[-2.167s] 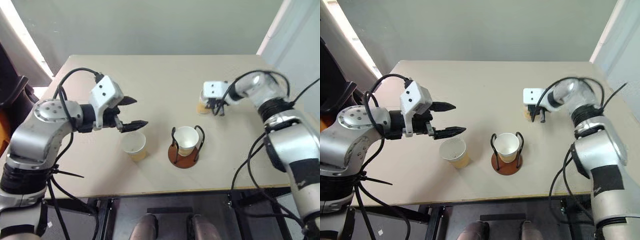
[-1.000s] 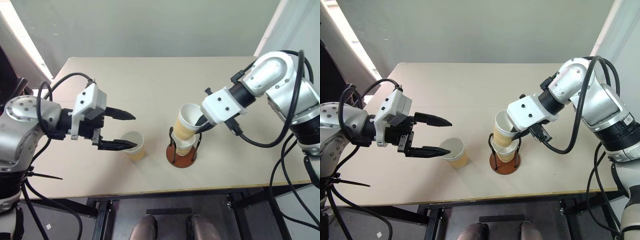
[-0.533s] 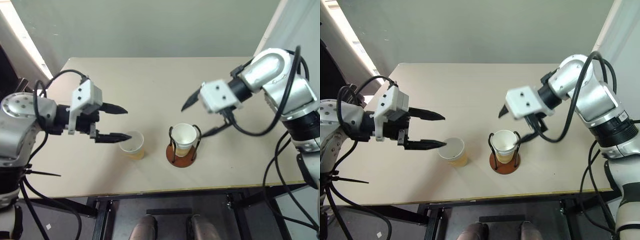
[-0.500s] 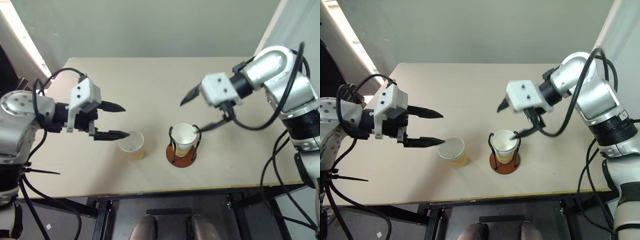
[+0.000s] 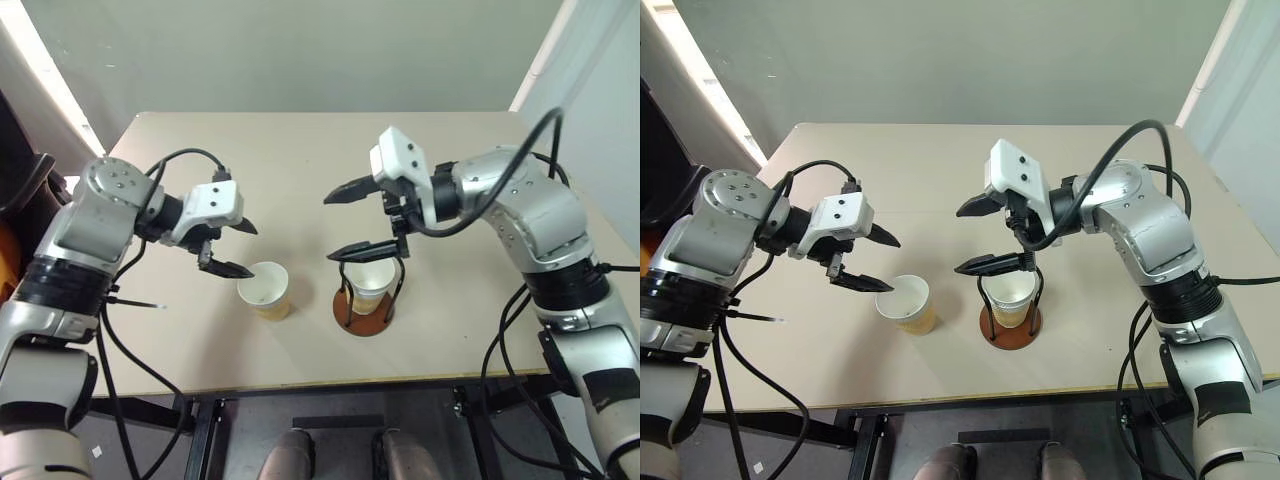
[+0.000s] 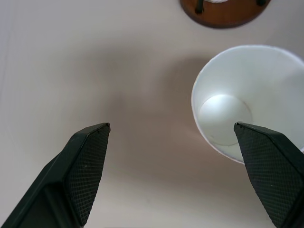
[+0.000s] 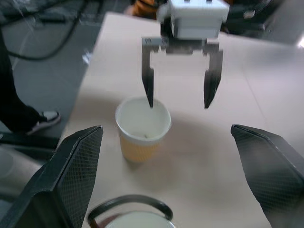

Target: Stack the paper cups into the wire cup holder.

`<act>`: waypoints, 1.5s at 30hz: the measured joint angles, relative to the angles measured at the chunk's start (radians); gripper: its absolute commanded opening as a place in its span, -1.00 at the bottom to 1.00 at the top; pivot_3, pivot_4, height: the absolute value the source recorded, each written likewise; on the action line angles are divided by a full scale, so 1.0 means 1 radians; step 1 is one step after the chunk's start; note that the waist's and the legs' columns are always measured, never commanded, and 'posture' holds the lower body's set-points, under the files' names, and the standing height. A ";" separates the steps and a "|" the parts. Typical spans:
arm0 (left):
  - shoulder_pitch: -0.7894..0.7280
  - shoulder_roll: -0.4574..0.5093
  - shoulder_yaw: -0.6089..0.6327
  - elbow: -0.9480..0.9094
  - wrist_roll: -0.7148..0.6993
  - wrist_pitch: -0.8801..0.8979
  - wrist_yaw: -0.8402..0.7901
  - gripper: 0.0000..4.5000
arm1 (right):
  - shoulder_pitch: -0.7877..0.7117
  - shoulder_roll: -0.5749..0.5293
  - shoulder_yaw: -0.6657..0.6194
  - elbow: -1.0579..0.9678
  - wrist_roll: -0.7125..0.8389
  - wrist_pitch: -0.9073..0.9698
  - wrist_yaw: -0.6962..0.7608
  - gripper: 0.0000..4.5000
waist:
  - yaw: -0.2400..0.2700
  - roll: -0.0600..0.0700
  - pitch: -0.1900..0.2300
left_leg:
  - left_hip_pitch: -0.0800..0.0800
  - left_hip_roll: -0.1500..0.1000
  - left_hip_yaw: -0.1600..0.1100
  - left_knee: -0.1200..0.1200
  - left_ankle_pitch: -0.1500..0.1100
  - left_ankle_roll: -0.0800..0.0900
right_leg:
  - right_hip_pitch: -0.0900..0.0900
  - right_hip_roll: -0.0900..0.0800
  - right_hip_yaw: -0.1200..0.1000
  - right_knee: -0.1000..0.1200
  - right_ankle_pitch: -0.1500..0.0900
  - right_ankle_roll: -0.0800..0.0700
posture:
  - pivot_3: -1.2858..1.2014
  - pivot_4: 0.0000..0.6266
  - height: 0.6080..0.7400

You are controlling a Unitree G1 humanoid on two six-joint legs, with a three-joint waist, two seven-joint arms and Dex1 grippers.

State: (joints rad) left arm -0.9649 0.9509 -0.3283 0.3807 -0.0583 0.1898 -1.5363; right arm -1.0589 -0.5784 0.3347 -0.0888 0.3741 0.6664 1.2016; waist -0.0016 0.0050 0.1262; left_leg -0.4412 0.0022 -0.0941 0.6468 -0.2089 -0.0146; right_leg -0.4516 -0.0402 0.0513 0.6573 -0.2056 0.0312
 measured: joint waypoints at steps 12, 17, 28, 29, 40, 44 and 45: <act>0.001 -0.026 -0.030 0.021 0.020 -0.033 -0.035 -0.24 | 0.008 0.006 0.025 0.006 -0.063 -0.025 0.003 1.00 | -0.001 0.000 0.000 | -0.002 0.000 0.000 0.000 0.000 0.001 | 0.000 0.000 0.000 -0.004 0.002 0.004 | 0.03 -0.52 1.00; 0.013 -0.011 -0.060 -0.019 -0.001 -0.032 -0.036 -1.00 | 0.008 0.006 0.025 0.006 -0.068 -0.030 0.003 1.00 | -0.001 0.000 0.000 | -0.004 0.000 0.000 0.001 0.000 0.001 | 0.000 0.000 0.000 -0.007 0.003 0.005 | 0.03 -0.52 1.00; 0.046 0.066 -0.083 -0.101 -0.110 -0.004 -0.038 -1.00 | 0.030 -0.073 -0.018 0.001 -0.078 -0.035 -0.001 1.00 | 0.000 0.000 0.000 | -0.004 0.000 0.000 0.001 0.000 0.001 | 0.000 0.000 0.000 -0.008 0.006 0.010 | 0.03 -0.52 1.00; 0.044 0.066 -0.084 -0.101 -0.118 -0.002 -0.038 -1.00 | 0.032 -0.081 -0.021 0.000 -0.077 -0.037 0.001 1.00 | 0.000 0.000 0.000 | -0.004 0.000 0.000 0.001 0.000 0.002 | 0.000 0.000 0.000 -0.008 0.006 0.010 | 0.03 -0.52 1.00; -0.207 0.081 -0.132 -0.094 -0.422 0.049 -0.042 -1.00 | 0.241 -0.431 -0.289 -0.114 0.078 -0.022 0.193 1.00 | 0.014 0.000 0.000 | -0.014 -0.001 0.001 0.010 0.001 0.004 | 0.001 -0.001 0.000 -0.013 0.008 0.018 | 0.03 -0.52 1.00; -0.354 0.056 -0.188 -0.040 -0.499 0.025 -0.042 -1.00 | 0.345 -0.519 -0.416 -0.128 0.116 0.003 0.192 1.00 | 0.014 0.000 0.000 | -0.013 -0.001 0.001 0.011 -0.001 0.006 | 0.002 -0.001 0.001 -0.013 0.009 0.020 | 0.03 -0.52 1.00; -0.399 0.034 -0.211 -0.012 -0.505 0.004 -0.042 -1.00 | 0.381 -0.542 -0.445 -0.137 0.123 0.005 0.193 1.00 | 0.015 0.000 0.000 | -0.013 -0.001 0.001 0.012 -0.001 0.007 | 0.002 -0.001 0.001 -0.013 0.009 0.020 | 0.03 -0.52 1.00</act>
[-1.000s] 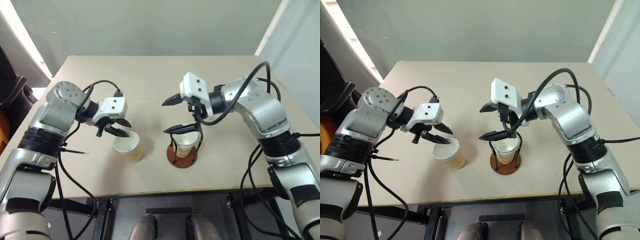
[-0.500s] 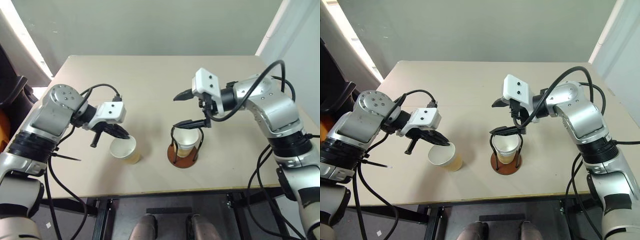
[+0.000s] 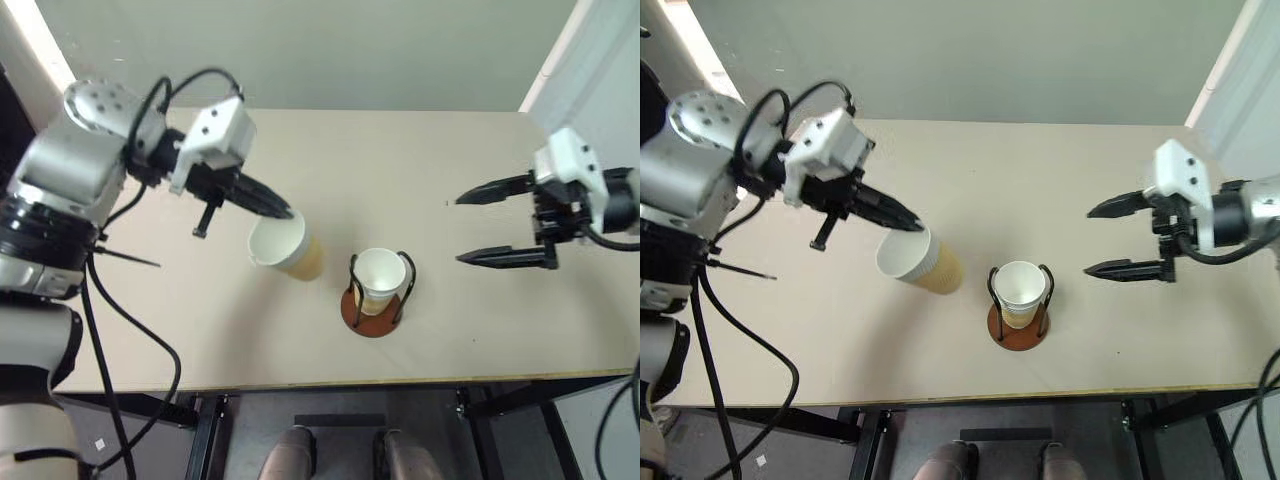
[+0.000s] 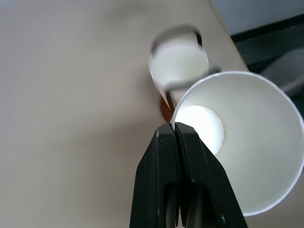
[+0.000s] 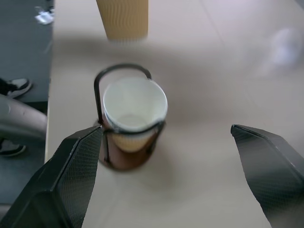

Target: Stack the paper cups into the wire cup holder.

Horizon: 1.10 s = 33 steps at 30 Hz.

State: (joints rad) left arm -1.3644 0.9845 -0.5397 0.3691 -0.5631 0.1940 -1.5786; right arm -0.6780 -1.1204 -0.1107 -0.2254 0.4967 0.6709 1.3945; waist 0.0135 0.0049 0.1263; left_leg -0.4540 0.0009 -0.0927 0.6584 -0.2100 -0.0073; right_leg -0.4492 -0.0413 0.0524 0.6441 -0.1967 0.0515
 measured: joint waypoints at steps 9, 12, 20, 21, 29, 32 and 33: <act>-0.216 -0.218 -0.201 0.275 -0.030 -0.191 0.000 -1.00 | 0.183 -0.100 -0.202 -0.056 0.076 0.002 0.026 1.00 | 0.000 0.001 0.001 | 0.000 -0.003 0.005 0.007 -0.002 0.005 | 0.004 -0.002 0.004 -0.003 0.001 0.008 | 0.03 -0.52 1.00; -0.251 -0.282 -0.275 0.315 -0.043 -0.240 0.000 -1.00 | 0.189 -0.100 -0.210 -0.083 0.101 0.003 0.006 1.00 | 0.001 0.002 0.002 | -0.001 -0.004 0.006 0.008 -0.002 0.006 | 0.005 -0.003 0.006 -0.003 0.002 0.017 | 0.03 -0.52 1.00; -0.317 -0.377 -0.377 0.396 -0.078 -0.305 0.000 -1.00 | 0.217 -0.101 -0.218 -0.106 0.119 0.003 -0.035 1.00 | 0.008 0.003 0.002 | -0.002 -0.005 0.013 0.011 -0.004 0.009 | 0.005 -0.006 0.008 -0.004 0.001 0.025 | 0.03 -0.52 1.00; -0.318 -0.393 -0.389 0.401 -0.077 -0.314 0.000 -1.00 | 0.220 -0.101 -0.218 -0.107 0.121 0.003 -0.041 1.00 | 0.011 0.003 0.002 | -0.002 -0.005 0.013 0.013 -0.004 0.009 | 0.006 -0.008 0.009 -0.003 0.000 0.027 | 0.03 -0.52 1.00; -0.317 -0.426 -0.465 0.417 -0.071 -0.368 0.000 -1.00 | 0.241 -0.101 -0.219 -0.139 0.131 0.003 -0.081 1.00 | 0.017 0.003 0.002 | -0.007 -0.010 0.018 0.024 -0.009 0.013 | 0.006 -0.012 0.008 -0.004 -0.003 0.034 | 0.03 -0.52 1.00; -0.317 -0.437 -0.466 0.418 -0.071 -0.369 0.000 -1.00 | 0.250 -0.102 -0.221 -0.142 0.140 0.003 -0.082 1.00 | 0.018 0.003 0.002 | -0.007 -0.011 0.018 0.025 -0.010 0.014 | 0.007 -0.013 0.009 -0.006 -0.003 0.035 | 0.03 -0.52 1.00; -0.317 -0.440 -0.466 0.420 -0.069 -0.370 0.000 -0.92 | 0.254 -0.104 -0.222 -0.144 0.146 0.004 -0.081 1.00 | 0.020 0.003 0.002 | -0.007 -0.011 0.018 0.025 -0.010 0.015 | 0.007 -0.014 0.009 -0.006 -0.003 0.036 | 0.03 -0.52 1.00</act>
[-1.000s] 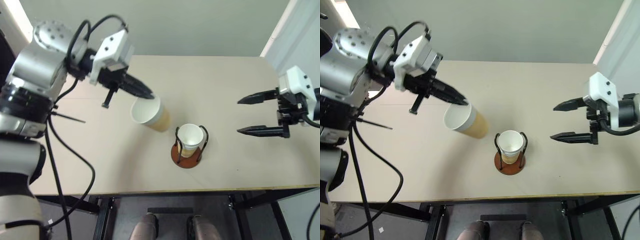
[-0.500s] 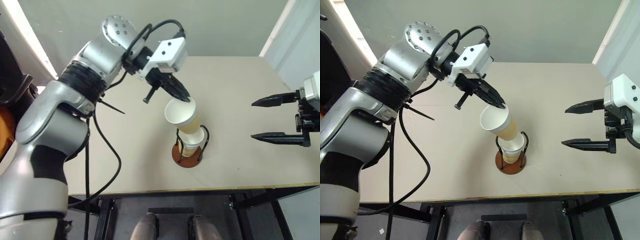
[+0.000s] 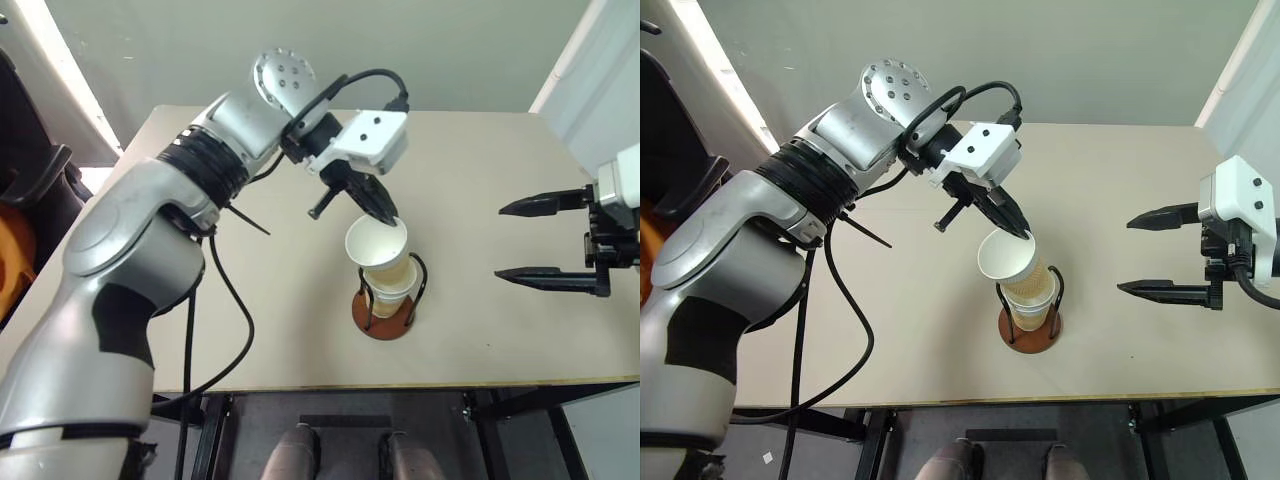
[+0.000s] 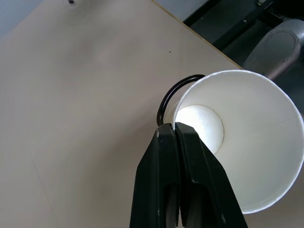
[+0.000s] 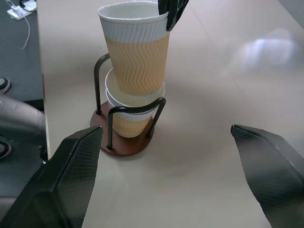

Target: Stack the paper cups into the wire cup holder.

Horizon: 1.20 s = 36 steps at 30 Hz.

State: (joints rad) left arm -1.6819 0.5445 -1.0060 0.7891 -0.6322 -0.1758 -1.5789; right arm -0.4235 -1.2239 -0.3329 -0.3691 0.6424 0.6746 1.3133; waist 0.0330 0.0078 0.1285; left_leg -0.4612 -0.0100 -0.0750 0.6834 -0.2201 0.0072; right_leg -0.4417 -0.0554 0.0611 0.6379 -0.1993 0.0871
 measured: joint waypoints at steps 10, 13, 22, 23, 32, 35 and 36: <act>0.000 -0.028 0.001 0.026 0.030 -0.022 0.000 0.20 | 0.017 -0.030 -0.011 -0.028 0.031 0.010 0.002 1.00 | 0.002 0.000 0.000 | 0.000 -0.001 0.001 0.000 0.000 0.001 | 0.002 0.000 0.000 -0.002 0.001 0.002 | 0.03 -0.52 1.00; 0.000 -0.038 0.011 0.036 0.031 -0.022 0.000 0.20 | 0.015 -0.038 -0.011 -0.027 0.033 0.008 0.002 1.00 | 0.002 0.000 0.000 | 0.001 -0.001 0.001 0.001 -0.001 0.001 | 0.002 -0.001 0.000 -0.002 0.001 0.002 | 0.03 -0.52 1.00; 0.003 -0.137 0.160 0.138 0.120 -0.036 -0.001 0.20 | -0.038 -0.037 0.021 -0.005 0.032 -0.021 0.001 1.00 | 0.003 0.000 0.000 | 0.001 -0.001 0.001 0.002 -0.001 0.003 | 0.004 -0.001 0.000 -0.004 0.002 0.004 | 0.03 -0.52 1.00; 0.004 -0.149 0.180 0.149 0.133 -0.041 -0.001 0.20 | -0.040 -0.037 0.025 -0.005 0.032 -0.024 0.001 1.00 | 0.003 0.000 0.000 | 0.001 -0.001 0.001 0.002 -0.002 0.003 | 0.004 -0.001 0.001 -0.005 0.002 0.004 | 0.03 -0.52 1.00; 0.035 -0.113 0.246 0.119 0.190 -0.031 -0.001 0.20 | -0.046 -0.037 0.043 0.006 0.036 -0.035 0.005 1.00 | 0.003 0.000 0.000 | 0.001 -0.001 0.002 0.002 -0.002 0.004 | 0.004 -0.001 0.001 -0.005 0.001 0.005 | 0.03 -0.52 1.00; 0.066 0.016 0.239 0.042 0.152 0.004 -0.002 0.20 | -0.049 -0.038 0.052 0.006 0.041 -0.035 0.021 1.00 | -0.005 0.002 -0.001 | 0.002 -0.001 0.003 0.001 -0.002 0.004 | 0.004 0.000 0.001 -0.005 0.001 0.005 | 0.03 -0.52 1.00; 0.085 0.059 0.236 0.017 0.140 0.016 -0.002 0.20 | -0.049 -0.038 0.061 0.008 0.041 -0.035 0.024 1.00 | -0.007 0.003 -0.001 | 0.003 0.000 0.003 0.001 -0.002 0.004 | 0.004 0.001 0.001 -0.005 0.001 0.004 | 0.03 -0.52 1.00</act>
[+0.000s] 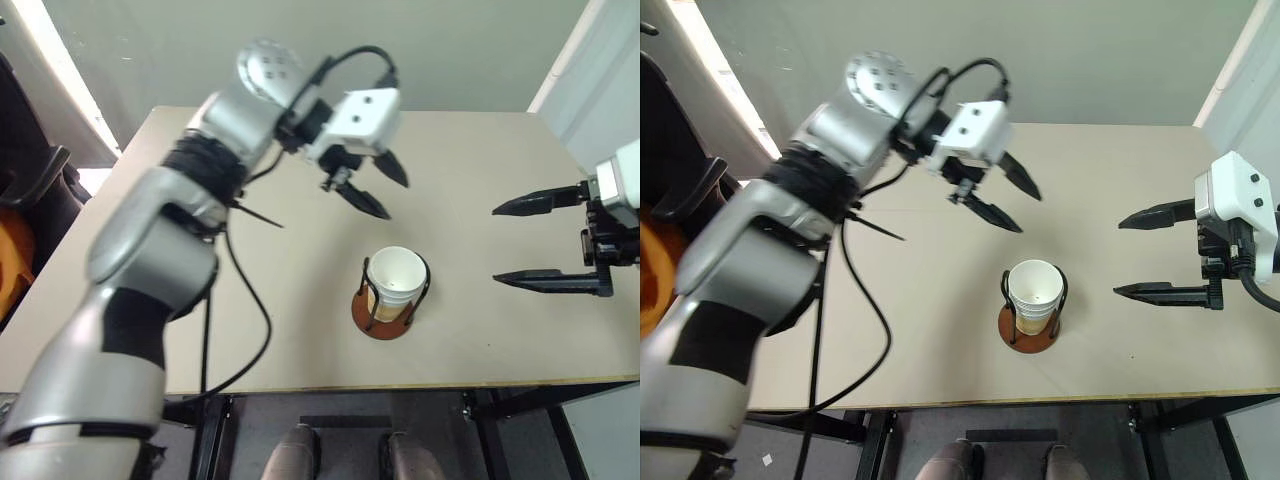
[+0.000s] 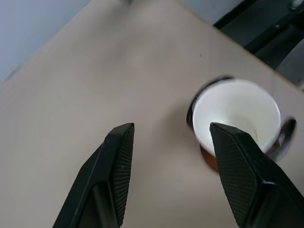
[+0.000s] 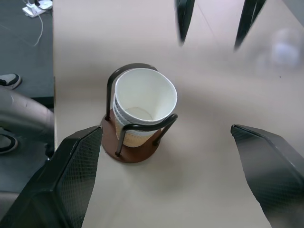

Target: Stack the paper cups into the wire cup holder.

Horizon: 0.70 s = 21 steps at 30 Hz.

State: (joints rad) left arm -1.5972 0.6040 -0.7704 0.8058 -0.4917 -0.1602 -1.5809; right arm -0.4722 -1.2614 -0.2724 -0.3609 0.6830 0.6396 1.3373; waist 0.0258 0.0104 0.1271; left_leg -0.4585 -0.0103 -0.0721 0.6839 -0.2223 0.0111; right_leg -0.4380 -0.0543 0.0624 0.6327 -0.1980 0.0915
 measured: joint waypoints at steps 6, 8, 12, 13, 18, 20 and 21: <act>0.257 0.308 0.053 -0.300 -0.091 0.175 -0.001 0.20 | 0.002 0.004 0.079 0.045 -0.030 -0.006 0.004 1.00 | -0.008 0.001 -0.001 | 0.002 0.001 0.000 0.000 0.001 -0.001 | 0.000 0.001 -0.001 0.001 0.000 -0.001 | 0.03 -0.52 1.00; 0.389 0.433 0.131 -0.402 -0.123 0.277 -0.001 0.20 | 0.014 0.001 0.091 0.071 -0.042 -0.011 0.024 1.00 | -0.012 0.001 0.000 | 0.003 0.001 0.000 0.000 0.001 -0.001 | 0.000 0.002 -0.003 0.001 -0.001 -0.002 | 0.03 -0.52 1.00; 0.617 0.609 0.336 -0.550 -0.150 0.442 0.023 0.20 | 0.024 -0.004 0.098 0.131 -0.060 -0.035 0.059 1.00 | -0.011 0.001 0.000 | 0.003 0.001 -0.003 0.000 0.002 -0.003 | 0.001 0.001 -0.002 0.003 -0.005 -0.010 | 0.03 -0.52 1.00; 0.683 0.649 0.400 -0.588 -0.158 0.475 0.040 0.20 | 0.021 -0.004 0.097 0.146 -0.062 -0.045 0.065 1.00 | -0.011 0.001 -0.001 | 0.005 0.002 -0.003 0.000 0.002 -0.003 | 0.001 0.001 -0.001 0.004 -0.008 -0.016 | 0.03 -0.52 1.00; 0.976 0.750 0.679 -0.691 -0.180 0.571 0.131 0.20 | -0.029 0.021 0.114 0.229 -0.093 -0.072 0.062 1.00 | -0.015 0.001 -0.001 | 0.011 0.003 -0.003 -0.004 -0.002 0.003 | 0.002 0.001 -0.002 0.013 -0.012 -0.025 | 0.03 -0.52 1.00; 1.060 0.753 0.765 -0.724 -0.179 0.595 0.166 0.20 | -0.032 0.028 0.128 0.240 -0.097 -0.069 0.061 1.00 | -0.017 0.001 -0.001 | 0.015 0.003 -0.004 -0.009 -0.001 0.001 | 0.003 0.002 -0.002 0.014 -0.012 -0.028 | 0.03 -0.52 1.00; 1.097 0.753 0.808 -0.751 -0.180 0.609 0.181 0.20 | -0.034 0.030 0.133 0.240 -0.098 -0.067 0.062 1.00 | -0.017 0.001 -0.001 | 0.016 0.003 -0.004 -0.012 0.001 -0.001 | 0.003 0.002 -0.002 0.014 -0.011 -0.030 | 0.03 -0.52 1.00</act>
State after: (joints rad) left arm -0.5000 1.3566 0.0380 0.0550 -0.6720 0.4483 -1.4003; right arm -0.5059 -1.2314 -0.1396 -0.1208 0.5850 0.5731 1.3991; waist 0.0090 0.0112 0.1265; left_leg -0.4428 -0.0072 -0.0765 0.6716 -0.2216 0.0101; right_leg -0.4351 -0.0521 0.0601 0.6465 -0.2086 0.0611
